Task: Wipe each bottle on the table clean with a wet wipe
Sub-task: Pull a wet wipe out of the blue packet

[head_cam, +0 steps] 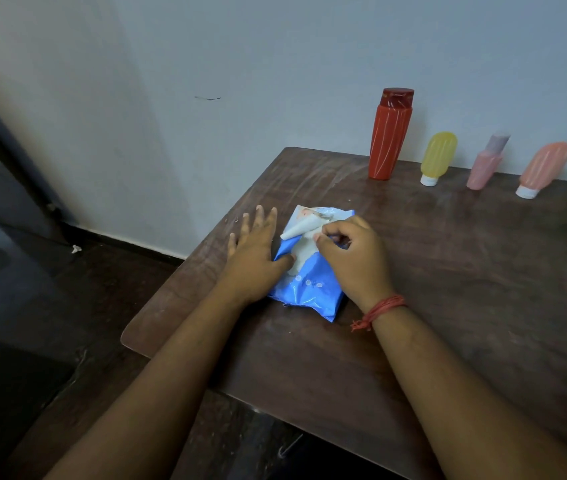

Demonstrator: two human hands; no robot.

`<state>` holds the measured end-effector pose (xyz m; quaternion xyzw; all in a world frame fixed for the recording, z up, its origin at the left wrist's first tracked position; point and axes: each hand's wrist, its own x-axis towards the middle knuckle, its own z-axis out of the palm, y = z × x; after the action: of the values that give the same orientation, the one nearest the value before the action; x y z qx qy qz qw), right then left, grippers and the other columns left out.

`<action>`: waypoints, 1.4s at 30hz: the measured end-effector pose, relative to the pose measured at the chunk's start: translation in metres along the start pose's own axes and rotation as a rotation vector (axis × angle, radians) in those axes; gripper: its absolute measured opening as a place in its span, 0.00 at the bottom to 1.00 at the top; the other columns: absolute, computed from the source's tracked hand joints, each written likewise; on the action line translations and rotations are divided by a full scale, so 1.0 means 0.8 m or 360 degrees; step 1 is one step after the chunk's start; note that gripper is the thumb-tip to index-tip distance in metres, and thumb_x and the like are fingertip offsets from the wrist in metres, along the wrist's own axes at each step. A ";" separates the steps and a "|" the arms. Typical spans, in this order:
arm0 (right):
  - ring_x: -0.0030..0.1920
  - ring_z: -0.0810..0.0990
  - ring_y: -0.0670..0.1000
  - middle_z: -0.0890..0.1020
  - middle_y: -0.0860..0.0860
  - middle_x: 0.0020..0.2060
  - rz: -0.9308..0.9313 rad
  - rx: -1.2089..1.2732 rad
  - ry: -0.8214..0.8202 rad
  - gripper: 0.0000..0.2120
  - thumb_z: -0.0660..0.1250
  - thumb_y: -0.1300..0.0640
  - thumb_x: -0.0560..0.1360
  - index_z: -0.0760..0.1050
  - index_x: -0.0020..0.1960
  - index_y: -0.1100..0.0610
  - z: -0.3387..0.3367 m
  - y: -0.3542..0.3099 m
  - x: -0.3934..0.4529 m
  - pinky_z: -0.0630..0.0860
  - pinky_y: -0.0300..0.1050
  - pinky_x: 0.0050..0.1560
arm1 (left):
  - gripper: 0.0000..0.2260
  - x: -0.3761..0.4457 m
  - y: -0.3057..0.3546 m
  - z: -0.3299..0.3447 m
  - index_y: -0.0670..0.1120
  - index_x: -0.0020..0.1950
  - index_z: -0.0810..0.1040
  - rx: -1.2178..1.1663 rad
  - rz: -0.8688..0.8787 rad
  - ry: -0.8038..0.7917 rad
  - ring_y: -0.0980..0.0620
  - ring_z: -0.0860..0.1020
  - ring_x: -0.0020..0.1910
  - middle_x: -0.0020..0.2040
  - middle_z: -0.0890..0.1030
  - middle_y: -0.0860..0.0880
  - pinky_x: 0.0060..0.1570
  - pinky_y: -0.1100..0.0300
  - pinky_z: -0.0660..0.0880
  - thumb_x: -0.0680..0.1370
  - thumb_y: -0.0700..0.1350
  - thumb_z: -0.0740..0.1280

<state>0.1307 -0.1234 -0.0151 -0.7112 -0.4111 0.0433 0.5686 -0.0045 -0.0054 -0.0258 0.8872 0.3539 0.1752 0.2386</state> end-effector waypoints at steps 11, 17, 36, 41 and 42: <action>0.46 0.81 0.51 0.82 0.54 0.42 0.0461 0.1199 0.0105 0.05 0.68 0.61 0.78 0.80 0.43 0.56 -0.025 0.001 0.002 0.78 0.49 0.51 | 0.38 -0.003 0.005 0.002 0.55 0.83 0.46 0.0113 -0.0038 0.0016 0.50 0.38 0.81 0.83 0.42 0.52 0.78 0.44 0.38 0.79 0.53 0.65; 0.44 0.83 0.51 0.83 0.55 0.44 0.0612 0.1620 0.0320 0.08 0.61 0.63 0.82 0.75 0.46 0.57 -0.049 -0.001 0.008 0.80 0.46 0.45 | 0.37 -0.005 0.007 0.002 0.55 0.83 0.48 0.0109 -0.0057 0.0030 0.51 0.39 0.81 0.83 0.43 0.52 0.78 0.45 0.38 0.79 0.52 0.65; 0.53 0.81 0.54 0.81 0.58 0.52 0.0594 0.1603 0.0493 0.06 0.60 0.60 0.83 0.75 0.51 0.57 -0.113 0.044 0.015 0.78 0.51 0.55 | 0.30 -0.020 0.053 -0.006 0.53 0.80 0.62 0.0163 0.0551 0.0443 0.49 0.45 0.82 0.82 0.53 0.50 0.77 0.40 0.39 0.78 0.59 0.58; 0.62 0.77 0.64 0.77 0.68 0.61 0.0546 0.1534 0.0506 0.05 0.60 0.60 0.83 0.74 0.53 0.59 -0.157 0.056 0.008 0.72 0.62 0.67 | 0.24 -0.031 0.147 0.036 0.48 0.76 0.68 -0.0154 0.0964 0.0395 0.49 0.53 0.81 0.80 0.62 0.48 0.79 0.47 0.47 0.80 0.49 0.63; 0.66 0.76 0.68 0.75 0.71 0.64 0.0545 0.1510 0.0521 0.05 0.60 0.60 0.83 0.73 0.54 0.60 -0.168 0.059 0.007 0.70 0.65 0.70 | 0.23 -0.033 0.168 0.054 0.49 0.76 0.69 -0.0431 0.0931 0.0311 0.52 0.56 0.81 0.79 0.64 0.49 0.79 0.52 0.51 0.80 0.46 0.65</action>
<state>0.2308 -0.2241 -0.0056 -0.4302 -0.1302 0.2052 0.8694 0.0713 -0.1224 0.0086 0.8904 0.0791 0.3660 0.2588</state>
